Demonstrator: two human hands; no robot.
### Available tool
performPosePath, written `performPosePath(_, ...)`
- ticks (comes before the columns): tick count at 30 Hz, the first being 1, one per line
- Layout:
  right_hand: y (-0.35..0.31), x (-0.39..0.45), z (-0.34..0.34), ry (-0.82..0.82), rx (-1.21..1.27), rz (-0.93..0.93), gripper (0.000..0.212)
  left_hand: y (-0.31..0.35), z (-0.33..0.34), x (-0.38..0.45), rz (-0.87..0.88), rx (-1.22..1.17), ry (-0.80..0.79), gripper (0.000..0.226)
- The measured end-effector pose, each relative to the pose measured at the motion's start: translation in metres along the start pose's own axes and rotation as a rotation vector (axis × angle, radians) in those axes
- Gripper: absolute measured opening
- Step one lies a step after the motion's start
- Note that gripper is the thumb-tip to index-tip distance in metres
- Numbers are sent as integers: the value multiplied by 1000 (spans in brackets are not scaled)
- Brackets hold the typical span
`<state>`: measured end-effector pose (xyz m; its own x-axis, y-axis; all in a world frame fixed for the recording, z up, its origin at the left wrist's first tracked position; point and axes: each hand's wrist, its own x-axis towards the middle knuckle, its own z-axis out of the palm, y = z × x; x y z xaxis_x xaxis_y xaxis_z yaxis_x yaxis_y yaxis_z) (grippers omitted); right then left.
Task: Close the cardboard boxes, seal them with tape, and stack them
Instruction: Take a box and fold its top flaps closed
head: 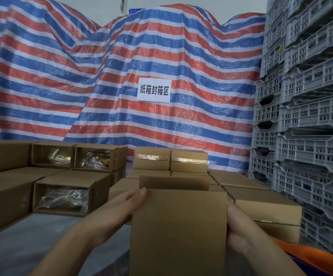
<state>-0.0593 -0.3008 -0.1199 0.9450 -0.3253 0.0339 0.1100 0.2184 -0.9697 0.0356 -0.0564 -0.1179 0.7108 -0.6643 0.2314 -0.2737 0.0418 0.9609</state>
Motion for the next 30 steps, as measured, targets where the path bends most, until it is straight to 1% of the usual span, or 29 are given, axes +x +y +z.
performPosePath(3, 0, -2, 2, -27, -40, -19, 19, -1, 4, 7, -52, -66, 122, 71)
performPosePath(5, 1, -1, -1, -34, -58, -9, 24, -3, 5, 10, -92, -80, 182, 65)
performPosePath(7, 3, 0, -3, -27, -59, 8, 25, -5, 7, 13, -105, -91, 203, 56)
performPosePath(8, 3, 1, -2, -16, -55, 14, 24, -5, 8, 13, -102, -97, 211, 46)
performPosePath(10, 2, 4, -3, 3, 7, 17, 33, -4, 8, 13, -97, -120, 231, 23)
performPosePath(11, 2, 6, -4, 17, 57, 11, 39, -4, 7, 13, -100, -138, 233, 18)
performPosePath(13, 1, 8, -8, -6, 83, -16, 48, -5, 7, 14, -111, -169, 225, 16)
performPosePath(15, 1, 6, -8, -45, 18, -9, 44, -6, 7, 15, -117, -177, 211, 13)
performPosePath(17, 1, 5, -8, -60, -64, 43, 52, -8, 8, 16, -88, -193, 219, 9)
performPosePath(18, 0, 4, -8, -62, -91, 60, 55, -9, 9, 17, -61, -211, 229, 13)
performPosePath(19, -1, 4, -8, -60, -108, 69, 56, -10, 9, 18, -27, -225, 236, 22)
performPosePath(21, -2, 6, -9, -53, -108, 77, 53, -11, 9, 18, 55, -232, 207, 48)
performPosePath(22, -3, 7, -10, -55, -104, 76, 52, -9, 9, 16, 91, -226, 174, 57)
performPosePath(24, 0, 9, -12, -74, -95, 60, 56, -8, 8, 15, 117, -198, 140, 64)
performPosePath(26, 2, 8, -11, -98, -71, 24, 61, -8, 8, 13, 111, -130, 189, 57)
performPosePath(29, 4, 5, -8, -92, -29, -59, 68, -5, 9, 8, 121, -38, 323, 21)
performPosePath(30, 4, 4, -7, -82, -38, -99, 71, -3, 10, 6, 107, -25, 340, 14)
